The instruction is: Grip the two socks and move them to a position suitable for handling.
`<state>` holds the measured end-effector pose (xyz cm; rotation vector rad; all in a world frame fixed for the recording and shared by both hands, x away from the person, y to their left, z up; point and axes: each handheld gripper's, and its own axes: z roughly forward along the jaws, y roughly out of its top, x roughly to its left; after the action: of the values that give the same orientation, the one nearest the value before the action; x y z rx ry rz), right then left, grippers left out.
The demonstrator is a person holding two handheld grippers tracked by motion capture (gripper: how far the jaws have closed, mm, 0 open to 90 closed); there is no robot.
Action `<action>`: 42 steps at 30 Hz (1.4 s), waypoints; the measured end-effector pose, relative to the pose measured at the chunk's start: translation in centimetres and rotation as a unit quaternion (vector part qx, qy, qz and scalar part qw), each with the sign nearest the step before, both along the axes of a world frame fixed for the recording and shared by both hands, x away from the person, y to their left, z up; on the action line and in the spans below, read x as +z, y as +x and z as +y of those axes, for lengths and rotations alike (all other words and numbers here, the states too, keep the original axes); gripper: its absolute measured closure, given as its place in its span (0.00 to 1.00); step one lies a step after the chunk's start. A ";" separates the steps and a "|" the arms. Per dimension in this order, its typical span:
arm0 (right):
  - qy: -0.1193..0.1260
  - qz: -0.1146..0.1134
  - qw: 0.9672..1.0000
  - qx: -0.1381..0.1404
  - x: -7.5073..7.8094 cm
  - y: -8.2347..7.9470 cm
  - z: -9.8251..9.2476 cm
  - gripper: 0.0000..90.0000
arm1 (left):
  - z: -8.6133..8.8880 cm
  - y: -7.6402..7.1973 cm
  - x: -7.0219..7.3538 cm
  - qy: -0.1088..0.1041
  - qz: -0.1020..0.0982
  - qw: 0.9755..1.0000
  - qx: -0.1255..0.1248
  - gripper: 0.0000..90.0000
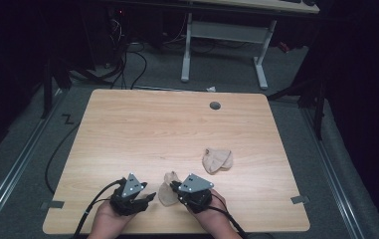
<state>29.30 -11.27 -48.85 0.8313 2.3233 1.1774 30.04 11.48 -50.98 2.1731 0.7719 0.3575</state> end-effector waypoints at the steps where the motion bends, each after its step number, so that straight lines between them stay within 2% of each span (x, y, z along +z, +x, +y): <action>1: 0.002 -0.001 1.000 -0.005 0.1 0.0 -0.3 0.94 | -0.3 -0.1 0.0 -0.003 0.001 1.000 -0.005 0.60; 4: 0.009 0.000 1.000 -0.010 0.1 0.0 -0.6 0.94 | -1.3 -0.2 0.0 -0.004 0.001 1.000 -0.016 0.68; 6: 0.010 -0.002 1.000 -0.016 0.1 -0.1 -1.0 0.94 | -2.7 -0.3 0.0 -0.010 0.002 1.000 -0.028 0.71; 7: 0.010 -0.001 1.000 -0.021 0.1 -0.2 -1.3 0.94 | -3.9 -0.3 -0.3 -0.003 0.010 0.999 -0.042 0.74; 8: 0.010 -0.003 1.000 -0.025 0.1 -0.3 -1.4 0.94 | -3.9 -0.3 -0.3 -0.003 0.010 0.999 -0.042 0.75; 11: 0.012 -0.004 0.999 -0.037 0.2 -0.4 -2.2 0.94 | -5.1 0.0 -1.4 0.027 0.027 0.998 -0.047 0.79; 12: 0.012 -0.004 0.999 -0.037 0.2 -0.4 -2.2 0.94 | -5.1 0.0 -1.4 0.027 0.027 0.998 -0.047 0.80; 16: 0.016 -0.002 0.998 -0.069 0.1 -0.1 -4.1 0.94 | -4.9 0.4 -1.3 0.033 0.029 0.998 -0.047 0.81; 18: 0.014 0.001 0.997 -0.081 -0.1 0.1 -4.8 0.94 | -4.4 0.6 -1.1 0.043 0.026 0.998 -0.045 0.81; 21: 0.013 0.012 0.995 -0.096 -0.6 0.5 -5.7 0.94 | -3.8 0.9 -1.2 0.040 0.028 0.998 -0.040 0.81; 22: 0.011 0.028 0.994 -0.105 -1.1 0.8 -6.4 0.94 | -3.2 1.1 -1.2 0.038 0.031 0.998 -0.033 0.81; 23: 0.011 0.028 0.994 -0.105 -1.1 0.8 -6.4 0.94 | -3.2 1.1 -1.2 0.038 0.031 0.998 -0.033 0.81; 24: 0.003 0.041 0.993 -0.108 -1.7 1.1 -6.9 0.94 | -2.7 1.4 -1.2 0.035 0.033 0.999 -0.025 0.81; 26: -0.001 0.048 0.993 -0.112 -1.9 1.1 -6.9 0.94 | -2.4 1.6 -1.2 0.032 0.036 0.999 -0.019 0.81; 27: -0.009 0.067 0.991 -0.120 -2.4 1.3 -7.1 0.93 | -2.0 1.7 -1.2 0.032 0.037 0.999 -0.014 0.81; 29: -0.010 0.069 0.989 -0.128 -2.5 1.4 -7.3 0.89 | -1.8 1.9 -1.2 0.032 0.037 0.999 -0.010 0.81; 30: -0.007 0.064 0.989 -0.130 -2.3 1.4 -7.4 0.87 | -1.8 1.9 -1.2 0.032 0.037 0.999 -0.010 0.81; 31: -0.003 0.050 0.990 -0.135 -1.9 1.4 -7.5 0.87 | -1.6 2.0 -1.2 0.031 0.038 0.999 -0.009 0.81; 32: -0.001 0.040 0.990 -0.136 -1.7 1.4 -7.5 0.87 | -1.5 2.1 -1.2 0.030 0.039 0.999 -0.008 0.81; 33: -0.001 0.040 0.990 -0.136 -1.7 1.4 -7.5 0.87 | -1.5 2.1 -1.2 0.030 0.039 0.999 -0.008 0.81; 34: 0.006 0.030 0.993 -0.115 -1.3 1.5 -7.1 0.89 | -1.5 2.2 -1.2 0.030 0.038 0.999 -0.009 0.81; 36: -0.001 0.036 0.993 -0.110 -1.6 1.7 -6.7 0.90 | -1.4 2.2 -1.2 0.030 0.038 0.999 -0.010 0.80; 37: -0.020 0.051 0.993 -0.103 -2.5 2.4 -6.0 0.93 | -1.4 2.2 -1.2 0.030 0.038 0.999 -0.011 0.80; 38: -0.020 0.051 0.993 -0.103 -2.5 2.4 -6.0 0.93 | -1.4 2.2 -1.2 0.030 0.038 0.999 -0.011 0.80; 40: -0.038 0.066 0.992 -0.101 -3.2 2.8 -5.6 0.95 | -1.4 2.2 -1.3 0.029 0.038 0.999 -0.012 0.80; 42: -0.049 0.075 0.991 -0.095 -3.7 2.5 -5.5 0.96 | -1.3 2.1 -1.3 0.028 0.039 0.999 -0.014 0.79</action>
<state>31.80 -16.78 -52.51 1.1111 2.3355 0.9425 32.12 10.22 -52.26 2.2593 0.7821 0.2844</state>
